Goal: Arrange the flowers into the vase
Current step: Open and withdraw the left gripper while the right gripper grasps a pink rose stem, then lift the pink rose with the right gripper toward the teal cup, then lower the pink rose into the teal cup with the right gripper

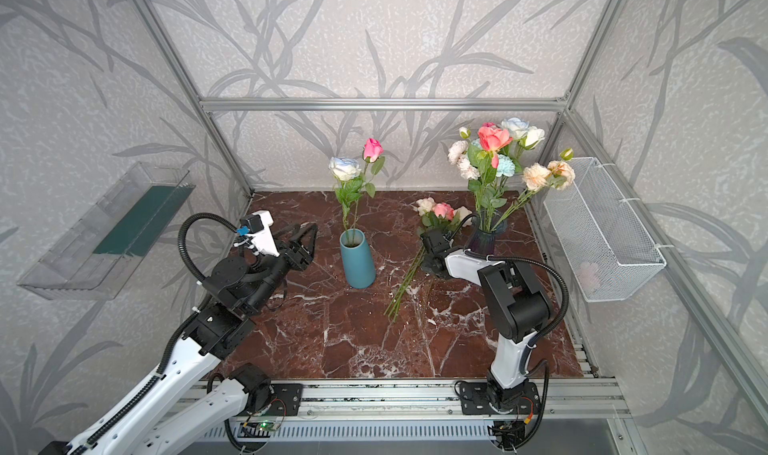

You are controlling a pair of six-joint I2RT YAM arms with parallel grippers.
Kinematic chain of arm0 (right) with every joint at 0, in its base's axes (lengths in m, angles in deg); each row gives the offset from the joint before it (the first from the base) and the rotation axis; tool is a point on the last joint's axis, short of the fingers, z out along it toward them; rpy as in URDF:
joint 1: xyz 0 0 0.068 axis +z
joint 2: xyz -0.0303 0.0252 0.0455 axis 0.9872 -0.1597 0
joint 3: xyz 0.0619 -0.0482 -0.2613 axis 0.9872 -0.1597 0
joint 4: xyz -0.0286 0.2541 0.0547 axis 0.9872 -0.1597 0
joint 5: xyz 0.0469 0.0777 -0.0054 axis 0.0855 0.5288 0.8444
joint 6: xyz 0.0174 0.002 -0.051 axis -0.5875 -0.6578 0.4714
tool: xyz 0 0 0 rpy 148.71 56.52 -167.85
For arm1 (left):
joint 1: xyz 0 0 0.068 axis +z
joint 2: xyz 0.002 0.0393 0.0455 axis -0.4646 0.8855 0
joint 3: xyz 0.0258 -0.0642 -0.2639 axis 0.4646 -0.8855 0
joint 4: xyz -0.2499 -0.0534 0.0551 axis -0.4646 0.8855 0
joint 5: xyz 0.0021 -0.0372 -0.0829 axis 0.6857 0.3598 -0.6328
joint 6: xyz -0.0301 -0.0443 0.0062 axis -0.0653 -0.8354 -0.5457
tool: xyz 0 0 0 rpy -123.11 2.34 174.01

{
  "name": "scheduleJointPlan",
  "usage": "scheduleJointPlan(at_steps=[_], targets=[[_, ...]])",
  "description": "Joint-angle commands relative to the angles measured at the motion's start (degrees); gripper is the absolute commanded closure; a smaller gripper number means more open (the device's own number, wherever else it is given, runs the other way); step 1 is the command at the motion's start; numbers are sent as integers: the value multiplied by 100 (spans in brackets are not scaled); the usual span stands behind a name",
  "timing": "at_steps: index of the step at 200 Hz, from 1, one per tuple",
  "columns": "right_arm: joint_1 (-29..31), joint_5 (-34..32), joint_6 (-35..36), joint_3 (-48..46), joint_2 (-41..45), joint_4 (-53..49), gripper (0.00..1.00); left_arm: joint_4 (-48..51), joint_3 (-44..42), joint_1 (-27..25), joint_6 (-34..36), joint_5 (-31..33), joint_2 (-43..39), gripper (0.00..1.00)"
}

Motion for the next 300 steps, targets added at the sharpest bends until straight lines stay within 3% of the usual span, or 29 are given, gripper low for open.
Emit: scheduleJointPlan(at_steps=[1, 73, 120, 141, 149, 173, 199, 259, 276, 300], targets=[[-54, 249, -219, -115, 493, 241, 96, -190, -65, -6, -63, -27, -31, 39], [105, 932, -162, -1180, 2434, 1199, 100, -294, -58, 1, -105, -355, 51, 39], [1006, 457, 319, -1183, 3537, 1178, 100, -436, -71, 9, -193, -735, 173, 39], [1382, 222, 639, -992, 3794, 1176, 100, -449, -67, 5, -205, -728, 222, 32], [1510, 123, 795, -922, 3882, 1209, 100, -438, -69, 7, -190, -693, 222, 24], [1745, -102, 1071, -735, 4038, 1367, 100, -391, -73, 14, -98, -486, 167, 13], [1877, -216, 1303, -580, 4170, 1541, 100, -392, -124, 20, -10, -285, 110, 13], [2270, -294, 2424, 46, 3890, 3159, 100, -419, -150, 93, 95, -145, 76, 13], [2336, -237, 2704, 515, 3558, 3483, 100, -330, -104, 330, 78, 34, 13, 13], [2402, -280, 3114, 1077, 2985, 4216, 100, -286, -122, 1073, -201, 198, -117, 11]])
